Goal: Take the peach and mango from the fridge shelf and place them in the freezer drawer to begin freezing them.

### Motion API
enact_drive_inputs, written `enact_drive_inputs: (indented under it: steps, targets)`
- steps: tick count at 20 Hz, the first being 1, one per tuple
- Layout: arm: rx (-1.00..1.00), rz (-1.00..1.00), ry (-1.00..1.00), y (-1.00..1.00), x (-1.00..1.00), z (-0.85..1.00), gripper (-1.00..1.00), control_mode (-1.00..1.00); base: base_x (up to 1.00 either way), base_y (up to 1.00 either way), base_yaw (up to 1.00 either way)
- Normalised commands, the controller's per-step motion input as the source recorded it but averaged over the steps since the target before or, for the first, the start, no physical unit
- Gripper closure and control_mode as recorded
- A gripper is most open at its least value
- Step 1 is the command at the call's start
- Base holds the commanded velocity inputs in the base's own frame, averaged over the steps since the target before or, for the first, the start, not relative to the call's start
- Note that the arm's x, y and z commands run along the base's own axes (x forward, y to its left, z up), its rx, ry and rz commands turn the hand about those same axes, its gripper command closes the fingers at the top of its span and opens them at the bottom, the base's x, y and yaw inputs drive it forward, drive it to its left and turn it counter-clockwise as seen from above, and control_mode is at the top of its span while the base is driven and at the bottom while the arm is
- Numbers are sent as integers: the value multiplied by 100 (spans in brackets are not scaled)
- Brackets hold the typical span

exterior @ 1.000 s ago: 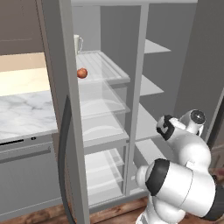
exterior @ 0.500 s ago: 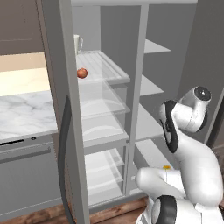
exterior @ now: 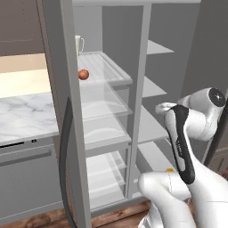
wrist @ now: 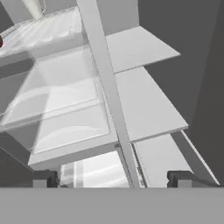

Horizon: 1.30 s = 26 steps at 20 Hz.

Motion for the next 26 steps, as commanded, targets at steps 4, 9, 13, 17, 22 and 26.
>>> enact_drive_inputs:
  steps: [4,9,13,17,22,26]
  targets:
    - [-12,0,-7,91,-1,100,-100,-100,0,0,0]
    - [-13,0,7,79,7,100,-100,-100,0,0,0]
    - [-6,2,31,53,41,96,-100,-100,0,0,0]
    - [-1,6,10,20,12,21,-100,-100,0,0,0]
    - [8,4,0,20,15,-20,-100,-100,0,0,0]
    - [0,0,0,66,54,-1,-100,-100,0,0,0]
